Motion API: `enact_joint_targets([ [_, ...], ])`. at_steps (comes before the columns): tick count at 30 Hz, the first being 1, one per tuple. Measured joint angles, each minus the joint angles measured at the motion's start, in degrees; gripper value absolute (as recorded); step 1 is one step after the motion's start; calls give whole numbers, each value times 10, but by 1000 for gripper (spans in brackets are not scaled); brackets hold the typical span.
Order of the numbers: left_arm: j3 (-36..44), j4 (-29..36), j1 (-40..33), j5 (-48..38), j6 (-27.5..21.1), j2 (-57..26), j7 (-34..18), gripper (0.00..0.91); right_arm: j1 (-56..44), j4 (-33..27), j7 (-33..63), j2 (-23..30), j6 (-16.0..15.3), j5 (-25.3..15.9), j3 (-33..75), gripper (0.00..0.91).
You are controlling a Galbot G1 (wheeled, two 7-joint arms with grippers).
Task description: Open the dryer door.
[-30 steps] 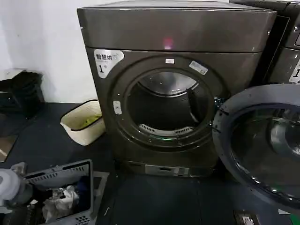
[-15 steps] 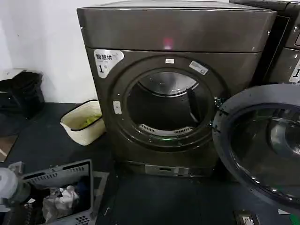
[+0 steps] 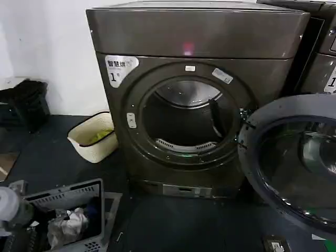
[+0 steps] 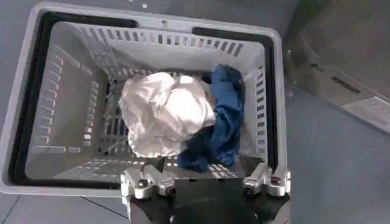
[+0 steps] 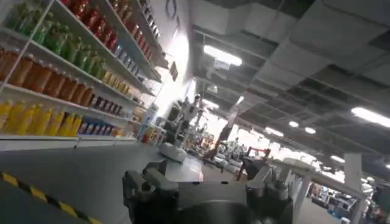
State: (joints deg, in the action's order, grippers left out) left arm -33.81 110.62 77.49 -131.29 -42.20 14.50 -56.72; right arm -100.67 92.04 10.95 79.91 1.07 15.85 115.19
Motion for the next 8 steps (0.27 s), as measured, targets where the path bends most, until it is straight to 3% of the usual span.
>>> enact_joint_targets([
  [8,1,-3,-2,-1,0,-1,0,907,-2,-4,-1,0,5,-2,0,907],
])
